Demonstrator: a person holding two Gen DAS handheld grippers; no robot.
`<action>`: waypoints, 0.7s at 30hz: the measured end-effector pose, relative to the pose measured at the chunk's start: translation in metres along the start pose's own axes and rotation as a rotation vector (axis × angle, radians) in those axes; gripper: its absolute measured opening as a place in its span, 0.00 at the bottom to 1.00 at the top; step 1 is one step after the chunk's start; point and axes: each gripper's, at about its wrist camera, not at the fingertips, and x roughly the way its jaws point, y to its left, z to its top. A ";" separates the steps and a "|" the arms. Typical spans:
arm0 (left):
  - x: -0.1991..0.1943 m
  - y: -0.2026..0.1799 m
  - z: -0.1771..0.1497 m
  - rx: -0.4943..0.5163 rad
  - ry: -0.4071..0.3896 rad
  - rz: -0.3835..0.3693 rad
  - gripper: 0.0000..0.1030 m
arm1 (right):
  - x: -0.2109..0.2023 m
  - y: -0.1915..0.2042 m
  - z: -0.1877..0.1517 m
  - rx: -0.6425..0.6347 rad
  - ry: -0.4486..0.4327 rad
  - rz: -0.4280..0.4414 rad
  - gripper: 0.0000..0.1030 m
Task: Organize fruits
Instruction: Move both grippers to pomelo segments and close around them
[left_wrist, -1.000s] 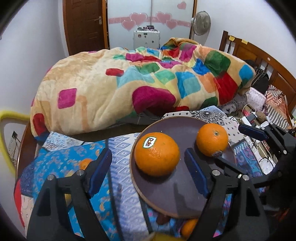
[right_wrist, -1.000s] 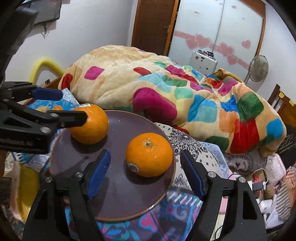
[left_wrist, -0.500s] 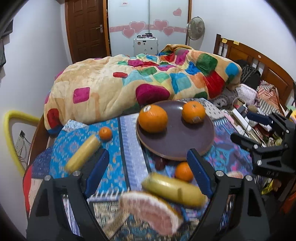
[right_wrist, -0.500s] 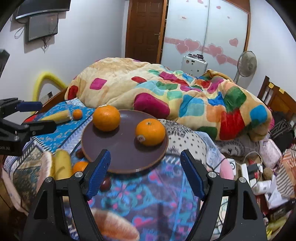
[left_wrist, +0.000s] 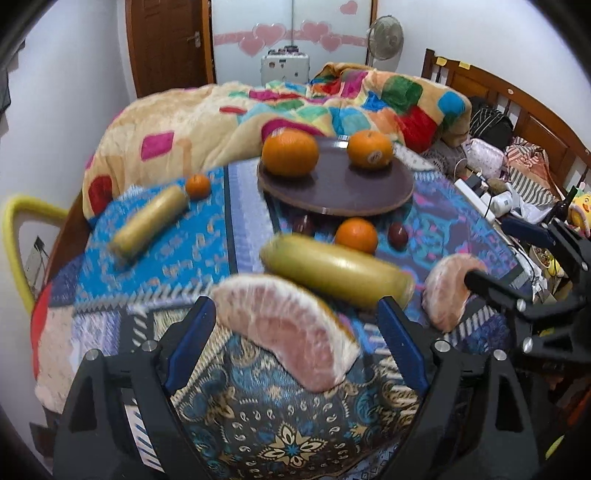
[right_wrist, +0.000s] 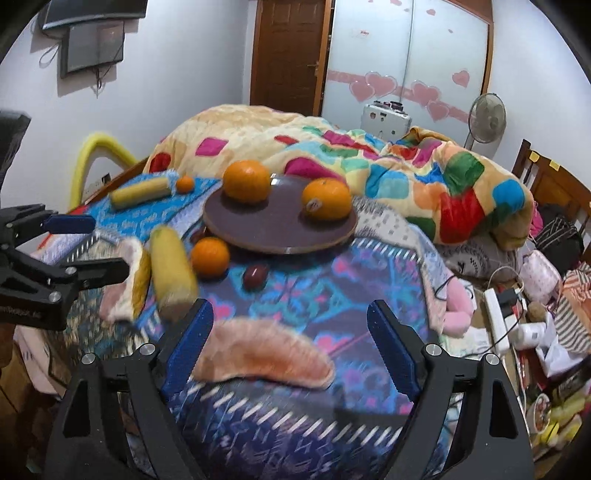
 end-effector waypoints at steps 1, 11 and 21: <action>0.004 0.001 -0.004 -0.008 0.008 0.002 0.86 | 0.002 0.004 -0.004 -0.007 0.006 -0.004 0.83; 0.020 0.003 -0.022 -0.024 0.004 0.034 0.91 | 0.024 0.026 -0.018 -0.020 0.038 -0.034 0.87; 0.003 0.042 -0.043 -0.057 0.032 0.035 0.91 | 0.005 0.000 -0.040 -0.019 0.042 -0.070 0.87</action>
